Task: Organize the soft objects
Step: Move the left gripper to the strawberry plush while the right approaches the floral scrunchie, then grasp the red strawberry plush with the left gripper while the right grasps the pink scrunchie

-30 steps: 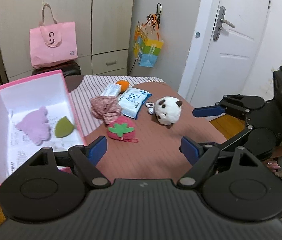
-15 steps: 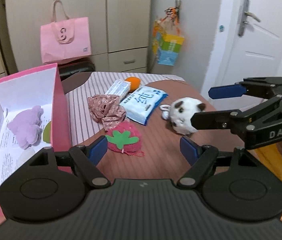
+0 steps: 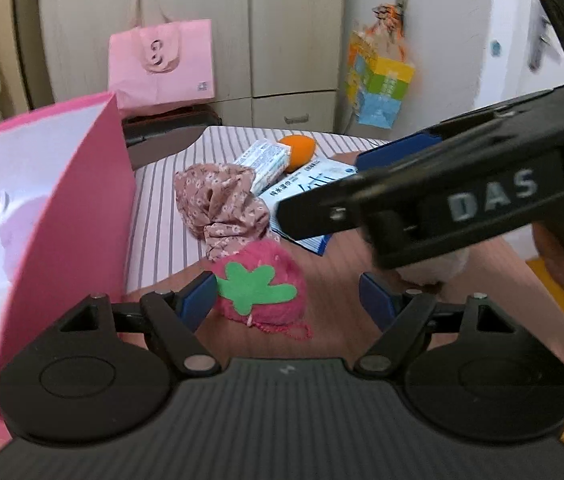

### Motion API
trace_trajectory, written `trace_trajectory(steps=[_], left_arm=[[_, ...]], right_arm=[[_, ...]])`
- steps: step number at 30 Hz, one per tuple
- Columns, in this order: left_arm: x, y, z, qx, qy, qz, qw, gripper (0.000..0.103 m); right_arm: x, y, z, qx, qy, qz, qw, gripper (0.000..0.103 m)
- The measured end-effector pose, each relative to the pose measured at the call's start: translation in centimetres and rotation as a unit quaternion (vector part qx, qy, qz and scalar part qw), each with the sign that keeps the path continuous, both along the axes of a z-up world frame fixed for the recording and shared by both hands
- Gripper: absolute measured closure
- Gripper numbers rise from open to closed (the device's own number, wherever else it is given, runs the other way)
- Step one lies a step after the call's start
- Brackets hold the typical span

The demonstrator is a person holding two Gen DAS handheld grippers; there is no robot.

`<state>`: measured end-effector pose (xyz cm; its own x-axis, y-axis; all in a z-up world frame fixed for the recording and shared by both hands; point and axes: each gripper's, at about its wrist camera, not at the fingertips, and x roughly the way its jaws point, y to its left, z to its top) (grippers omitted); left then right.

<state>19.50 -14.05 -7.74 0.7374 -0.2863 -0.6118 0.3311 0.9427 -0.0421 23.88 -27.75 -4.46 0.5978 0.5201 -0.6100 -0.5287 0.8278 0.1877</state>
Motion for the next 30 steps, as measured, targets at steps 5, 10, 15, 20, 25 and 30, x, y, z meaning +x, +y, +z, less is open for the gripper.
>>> trace_trajectory(steps=[5, 10, 15, 20, 25, 30], left_arm=[[0.6, 0.0, -1.3, -0.006, -0.019, 0.035, 0.9992, 0.026], [0.8, 0.1, -2.1, -0.006, -0.034, 0.047, 0.9983, 0.026], [1.0, -0.1, -2.7, -0.005, -0.022, 0.042, 0.9989, 0.039], [1.0, 0.2, -2.8, -0.006, -0.003, 0.040, 0.9992, 0.050], [0.2, 0.7, -2.1, -0.004, 0.005, 0.032, 0.9995, 0.051], [-1.6, 1.5, -1.1, -0.014, 0.011, 0.007, 0.9998, 0.051]], right_arm=[[2.8, 1.9, -0.3, -0.011, 0.027, 0.019, 0.999, 0.022], [6.1, 3.0, -1.7, -0.005, 0.083, 0.014, 0.996, 0.024], [7.8, 3.8, -3.8, -0.001, 0.126, 0.005, 0.992, 0.034], [7.5, 4.8, -4.6, -0.030, 0.108, 0.014, 0.994, 0.082], [6.6, 4.3, -4.5, -0.029, 0.112, 0.009, 0.993, 0.086], [5.0, 3.6, -4.1, -0.028, 0.108, 0.004, 0.994, 0.087]])
